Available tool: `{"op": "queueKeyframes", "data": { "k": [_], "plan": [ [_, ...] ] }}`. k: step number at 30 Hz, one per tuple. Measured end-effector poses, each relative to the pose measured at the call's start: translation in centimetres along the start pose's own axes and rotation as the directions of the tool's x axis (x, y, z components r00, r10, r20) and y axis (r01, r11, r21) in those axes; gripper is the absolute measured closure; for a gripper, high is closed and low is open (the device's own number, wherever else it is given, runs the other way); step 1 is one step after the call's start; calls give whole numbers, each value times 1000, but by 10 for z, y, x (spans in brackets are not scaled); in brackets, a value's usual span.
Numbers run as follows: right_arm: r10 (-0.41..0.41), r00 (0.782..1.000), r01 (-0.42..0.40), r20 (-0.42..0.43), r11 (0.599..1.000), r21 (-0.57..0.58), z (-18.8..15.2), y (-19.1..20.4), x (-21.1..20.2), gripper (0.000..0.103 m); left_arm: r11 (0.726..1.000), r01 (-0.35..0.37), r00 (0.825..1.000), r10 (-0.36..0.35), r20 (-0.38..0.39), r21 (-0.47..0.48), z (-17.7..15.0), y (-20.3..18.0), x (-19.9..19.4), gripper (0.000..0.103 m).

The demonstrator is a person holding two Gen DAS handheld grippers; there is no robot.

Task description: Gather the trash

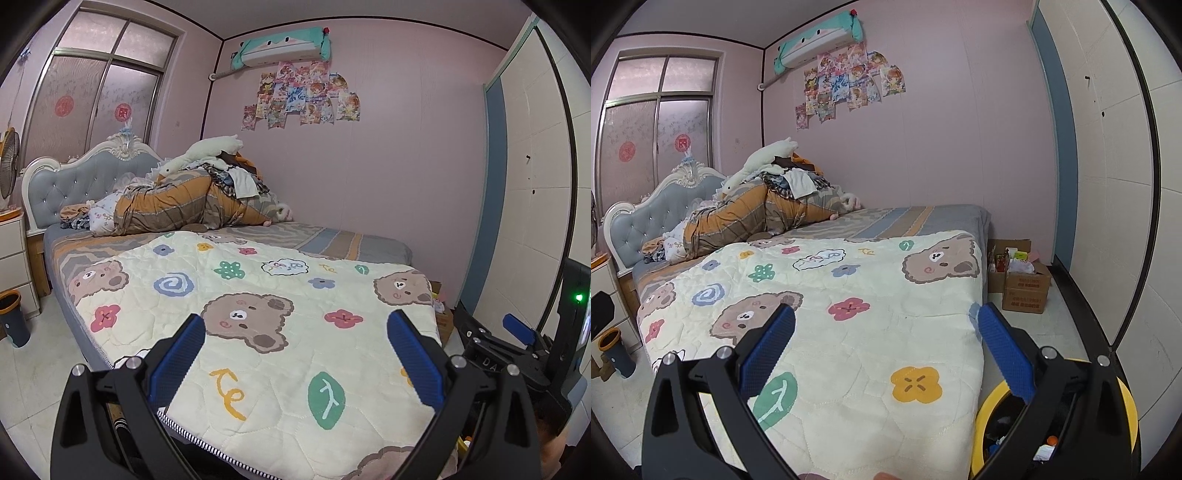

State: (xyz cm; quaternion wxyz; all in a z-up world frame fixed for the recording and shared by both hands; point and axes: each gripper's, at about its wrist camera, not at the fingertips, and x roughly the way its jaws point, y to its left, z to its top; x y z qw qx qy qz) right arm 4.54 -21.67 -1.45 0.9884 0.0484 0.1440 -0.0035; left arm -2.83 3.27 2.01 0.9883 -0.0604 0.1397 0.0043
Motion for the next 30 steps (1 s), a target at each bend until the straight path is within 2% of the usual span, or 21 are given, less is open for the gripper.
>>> {"op": "queueKeyframes", "data": {
  "k": [30],
  "plan": [
    [-24, 1000, 24, -12, 1000, 9, -5, -2, 6, 8, 1000, 14, 999, -14, -40, -1, -5, 0, 9, 8]
  ]
}}
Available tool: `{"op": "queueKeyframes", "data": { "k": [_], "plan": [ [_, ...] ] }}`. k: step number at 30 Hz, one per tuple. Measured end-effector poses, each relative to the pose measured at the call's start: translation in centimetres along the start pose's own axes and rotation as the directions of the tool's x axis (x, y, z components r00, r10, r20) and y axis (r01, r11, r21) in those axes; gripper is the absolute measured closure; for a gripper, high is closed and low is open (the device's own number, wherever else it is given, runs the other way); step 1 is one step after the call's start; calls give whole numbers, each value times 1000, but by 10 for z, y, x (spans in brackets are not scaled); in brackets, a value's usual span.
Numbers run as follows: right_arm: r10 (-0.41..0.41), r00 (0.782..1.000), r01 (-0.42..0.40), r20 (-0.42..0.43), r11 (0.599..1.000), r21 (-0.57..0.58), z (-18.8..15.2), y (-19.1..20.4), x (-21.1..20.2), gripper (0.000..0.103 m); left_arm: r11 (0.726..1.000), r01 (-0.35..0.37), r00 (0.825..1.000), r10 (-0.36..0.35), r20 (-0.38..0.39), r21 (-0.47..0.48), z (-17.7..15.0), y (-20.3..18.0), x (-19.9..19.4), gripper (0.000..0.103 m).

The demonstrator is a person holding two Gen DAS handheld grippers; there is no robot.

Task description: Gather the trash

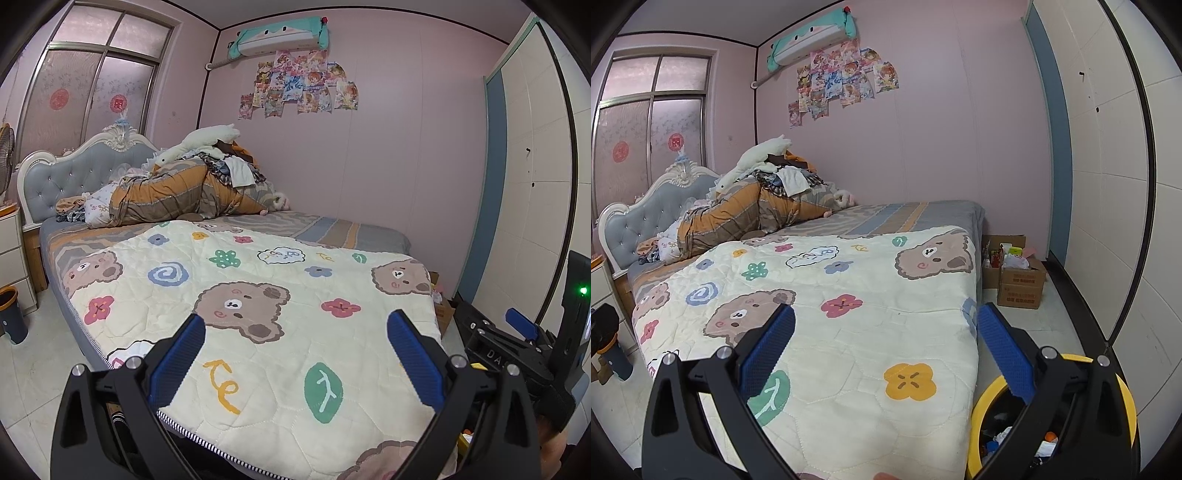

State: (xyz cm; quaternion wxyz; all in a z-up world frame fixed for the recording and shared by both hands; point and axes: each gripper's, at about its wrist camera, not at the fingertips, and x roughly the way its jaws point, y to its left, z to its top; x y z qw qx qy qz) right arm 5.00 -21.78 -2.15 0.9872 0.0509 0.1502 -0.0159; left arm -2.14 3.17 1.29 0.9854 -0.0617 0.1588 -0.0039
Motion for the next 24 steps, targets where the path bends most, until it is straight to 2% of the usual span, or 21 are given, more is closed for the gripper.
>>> {"op": "queueKeyframes", "data": {
  "k": [24],
  "plan": [
    [-2, 1000, 2, -11, 1000, 4, 0, 0, 2, 8, 1000, 8, 1000, -8, -13, -3, -3, 2, 1, 8]
  ]
}}
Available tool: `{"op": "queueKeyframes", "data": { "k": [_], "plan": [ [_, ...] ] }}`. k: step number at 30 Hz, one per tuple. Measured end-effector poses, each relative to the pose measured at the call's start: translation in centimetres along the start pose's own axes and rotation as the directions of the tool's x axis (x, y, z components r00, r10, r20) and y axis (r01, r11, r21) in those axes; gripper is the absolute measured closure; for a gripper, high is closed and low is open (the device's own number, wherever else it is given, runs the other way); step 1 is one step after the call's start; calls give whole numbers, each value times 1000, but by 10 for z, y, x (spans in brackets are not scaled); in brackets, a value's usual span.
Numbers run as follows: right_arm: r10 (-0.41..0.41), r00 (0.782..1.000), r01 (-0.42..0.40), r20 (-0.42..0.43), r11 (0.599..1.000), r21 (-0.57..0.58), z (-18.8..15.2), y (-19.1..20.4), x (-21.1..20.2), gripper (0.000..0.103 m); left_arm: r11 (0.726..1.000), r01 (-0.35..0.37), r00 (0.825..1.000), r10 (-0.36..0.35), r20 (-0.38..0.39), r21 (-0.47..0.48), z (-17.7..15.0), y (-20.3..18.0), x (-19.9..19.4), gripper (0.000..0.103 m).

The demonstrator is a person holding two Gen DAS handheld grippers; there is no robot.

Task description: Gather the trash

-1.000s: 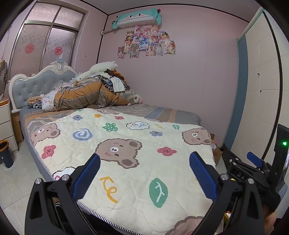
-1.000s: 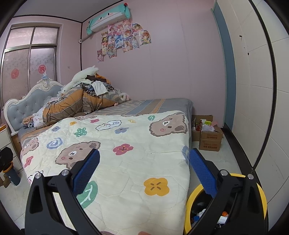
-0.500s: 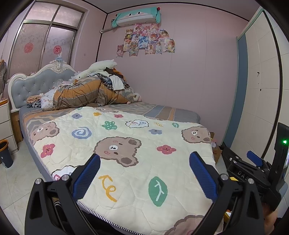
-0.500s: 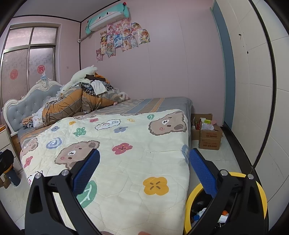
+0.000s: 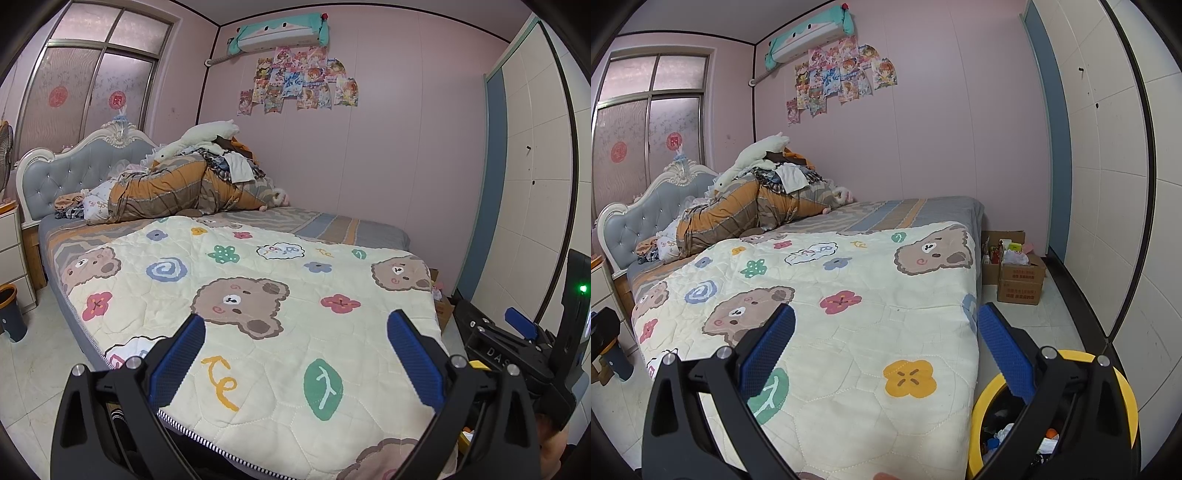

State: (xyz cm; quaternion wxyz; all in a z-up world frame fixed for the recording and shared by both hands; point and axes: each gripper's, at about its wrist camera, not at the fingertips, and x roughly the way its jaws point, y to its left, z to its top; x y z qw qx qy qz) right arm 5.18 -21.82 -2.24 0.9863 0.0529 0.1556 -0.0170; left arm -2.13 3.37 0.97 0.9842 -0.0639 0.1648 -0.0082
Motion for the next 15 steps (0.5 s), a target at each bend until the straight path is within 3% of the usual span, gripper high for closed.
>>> {"op": "queueKeyframes", "data": {
  "k": [15],
  "plan": [
    [0, 1000, 0, -7, 1000, 1, -2, 0, 1, 8, 1000, 2, 1000, -2, -10, -1, -3, 4, 1, 8]
  ]
}}
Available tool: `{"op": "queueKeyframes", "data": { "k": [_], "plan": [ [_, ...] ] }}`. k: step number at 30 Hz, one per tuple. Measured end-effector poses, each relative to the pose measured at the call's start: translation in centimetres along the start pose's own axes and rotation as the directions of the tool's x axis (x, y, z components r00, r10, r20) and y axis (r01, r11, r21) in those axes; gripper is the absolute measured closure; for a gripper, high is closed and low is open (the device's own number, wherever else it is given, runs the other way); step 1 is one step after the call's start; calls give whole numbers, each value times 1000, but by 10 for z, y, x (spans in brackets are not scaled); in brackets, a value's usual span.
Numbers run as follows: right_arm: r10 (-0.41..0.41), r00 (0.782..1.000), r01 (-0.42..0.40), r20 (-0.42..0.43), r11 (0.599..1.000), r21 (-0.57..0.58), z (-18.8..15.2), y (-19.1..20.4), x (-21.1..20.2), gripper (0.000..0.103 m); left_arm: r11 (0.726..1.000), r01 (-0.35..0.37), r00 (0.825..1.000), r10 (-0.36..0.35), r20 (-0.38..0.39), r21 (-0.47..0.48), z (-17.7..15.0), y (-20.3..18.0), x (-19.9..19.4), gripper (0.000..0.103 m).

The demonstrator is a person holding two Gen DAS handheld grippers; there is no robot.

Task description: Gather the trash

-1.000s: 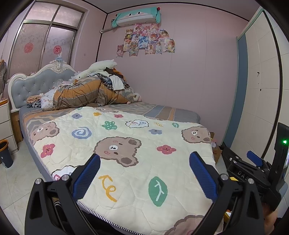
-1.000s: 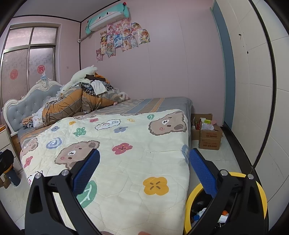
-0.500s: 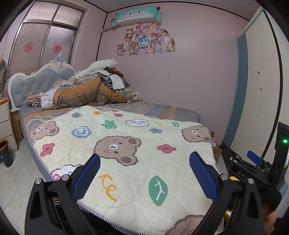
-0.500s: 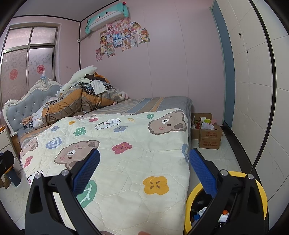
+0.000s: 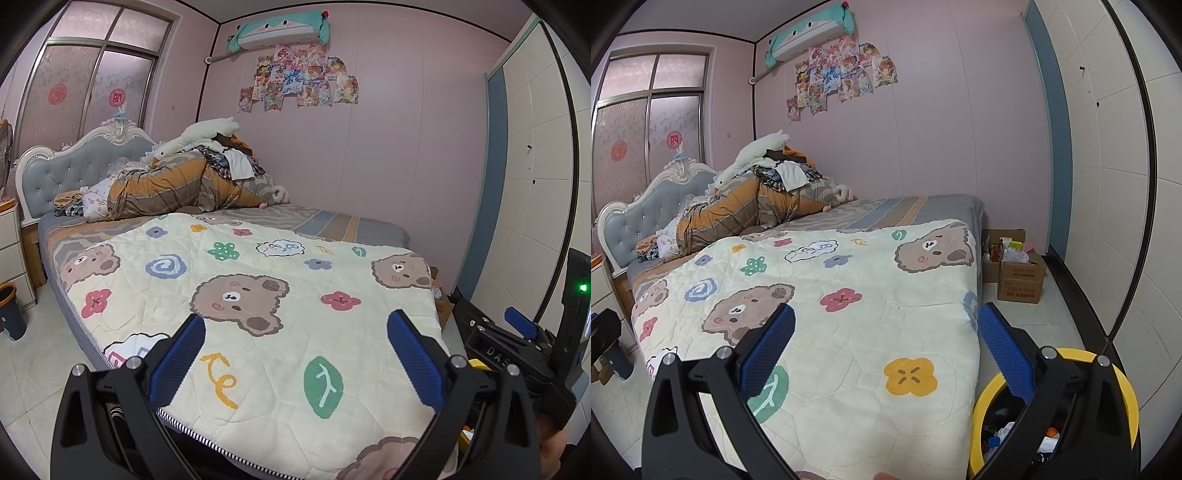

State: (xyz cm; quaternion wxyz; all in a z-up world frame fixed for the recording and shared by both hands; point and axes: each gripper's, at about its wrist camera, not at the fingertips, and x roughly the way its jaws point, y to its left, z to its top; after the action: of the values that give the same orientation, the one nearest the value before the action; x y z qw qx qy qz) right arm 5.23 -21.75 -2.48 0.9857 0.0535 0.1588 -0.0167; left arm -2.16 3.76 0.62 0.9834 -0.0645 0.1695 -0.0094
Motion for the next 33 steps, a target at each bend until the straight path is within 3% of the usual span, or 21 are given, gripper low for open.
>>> {"op": "queueKeyframes", "data": {
  "k": [33],
  "plan": [
    [-1, 1000, 1, -9, 1000, 2, -6, 0, 1, 8, 1000, 4, 1000, -4, -22, 6, -1, -3, 6, 8]
  ]
}}
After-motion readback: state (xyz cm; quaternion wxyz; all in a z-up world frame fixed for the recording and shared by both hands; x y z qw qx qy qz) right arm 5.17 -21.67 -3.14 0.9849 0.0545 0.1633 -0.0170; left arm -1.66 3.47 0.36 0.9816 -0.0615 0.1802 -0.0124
